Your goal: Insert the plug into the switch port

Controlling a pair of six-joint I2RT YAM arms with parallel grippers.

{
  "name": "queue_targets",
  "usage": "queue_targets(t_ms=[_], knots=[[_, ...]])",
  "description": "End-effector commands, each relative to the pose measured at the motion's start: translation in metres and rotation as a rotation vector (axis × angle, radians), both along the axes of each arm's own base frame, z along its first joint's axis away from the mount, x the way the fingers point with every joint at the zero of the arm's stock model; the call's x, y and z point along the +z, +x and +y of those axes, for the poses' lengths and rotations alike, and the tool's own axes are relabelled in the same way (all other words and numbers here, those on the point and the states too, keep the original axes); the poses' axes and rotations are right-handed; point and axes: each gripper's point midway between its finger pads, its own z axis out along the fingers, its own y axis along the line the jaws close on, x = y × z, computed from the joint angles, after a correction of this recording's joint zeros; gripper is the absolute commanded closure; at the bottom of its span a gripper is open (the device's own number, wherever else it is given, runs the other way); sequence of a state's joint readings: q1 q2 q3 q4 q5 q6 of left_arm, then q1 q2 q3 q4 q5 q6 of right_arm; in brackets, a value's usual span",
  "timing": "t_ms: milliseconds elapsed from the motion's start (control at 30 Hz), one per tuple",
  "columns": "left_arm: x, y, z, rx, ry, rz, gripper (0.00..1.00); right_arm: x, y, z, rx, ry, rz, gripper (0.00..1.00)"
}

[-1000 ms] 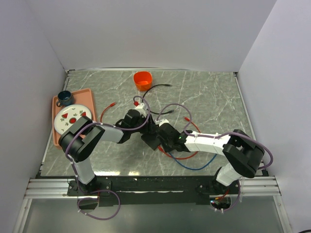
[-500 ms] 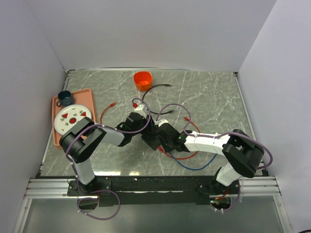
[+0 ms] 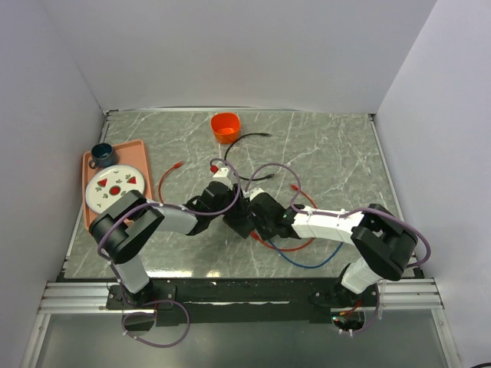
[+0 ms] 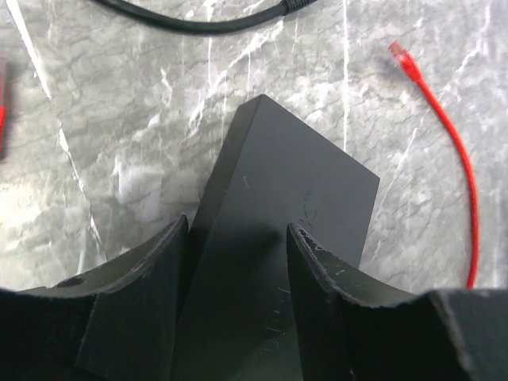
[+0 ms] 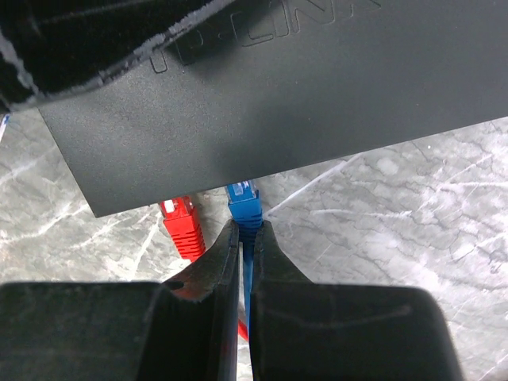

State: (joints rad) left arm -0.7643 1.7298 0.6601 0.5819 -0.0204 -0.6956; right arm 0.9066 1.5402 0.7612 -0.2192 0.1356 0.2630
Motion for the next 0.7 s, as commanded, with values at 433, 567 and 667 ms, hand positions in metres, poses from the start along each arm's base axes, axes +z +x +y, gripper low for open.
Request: queue_targets(t_ms=[433,567,667], knots=[[0.01,-0.195,-0.093,-0.674,-0.226,0.4,0.45,0.142,0.1,0.096,-0.014,0.558,-0.502,1.0],[0.019,-0.2,-0.103,-0.721,-0.268,0.404,0.46,0.143,0.097,0.101,0.01,0.585,-0.505,1.0],[0.021,-0.205,-0.108,-0.743,-0.258,0.407,0.46,0.145,0.098,0.104,0.03,0.581,-0.514,1.0]])
